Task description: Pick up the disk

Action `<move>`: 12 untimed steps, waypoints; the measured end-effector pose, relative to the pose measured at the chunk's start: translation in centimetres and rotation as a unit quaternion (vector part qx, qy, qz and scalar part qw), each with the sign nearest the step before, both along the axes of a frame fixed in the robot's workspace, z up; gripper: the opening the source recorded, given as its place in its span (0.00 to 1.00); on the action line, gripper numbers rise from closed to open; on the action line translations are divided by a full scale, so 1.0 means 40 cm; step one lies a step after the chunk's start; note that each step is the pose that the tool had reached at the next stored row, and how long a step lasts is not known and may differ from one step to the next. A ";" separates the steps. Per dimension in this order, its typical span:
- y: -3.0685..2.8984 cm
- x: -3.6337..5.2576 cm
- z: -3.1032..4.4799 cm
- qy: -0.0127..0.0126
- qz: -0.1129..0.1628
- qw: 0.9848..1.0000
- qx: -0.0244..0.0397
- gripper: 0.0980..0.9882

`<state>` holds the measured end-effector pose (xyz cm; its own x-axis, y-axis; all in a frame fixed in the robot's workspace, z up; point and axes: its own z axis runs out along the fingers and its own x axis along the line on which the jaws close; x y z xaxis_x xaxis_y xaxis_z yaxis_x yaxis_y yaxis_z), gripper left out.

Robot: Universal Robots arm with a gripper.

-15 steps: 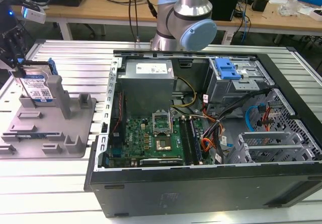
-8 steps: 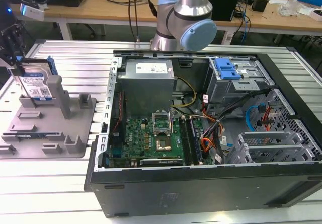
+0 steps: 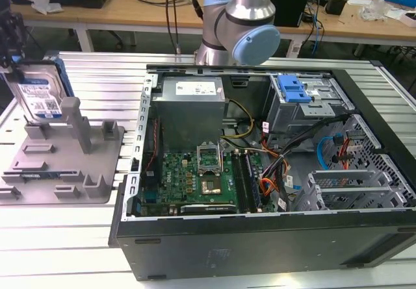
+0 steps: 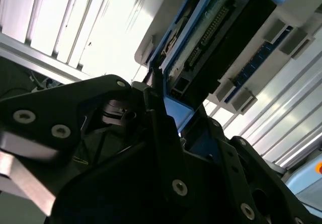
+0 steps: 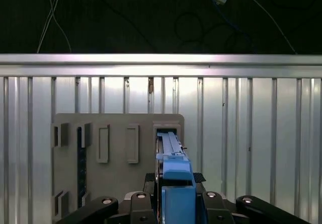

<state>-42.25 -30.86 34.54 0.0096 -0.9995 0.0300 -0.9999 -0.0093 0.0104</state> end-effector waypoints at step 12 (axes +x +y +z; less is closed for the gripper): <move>0.000 0.000 0.211 0.000 0.000 1.000 0.000 0.30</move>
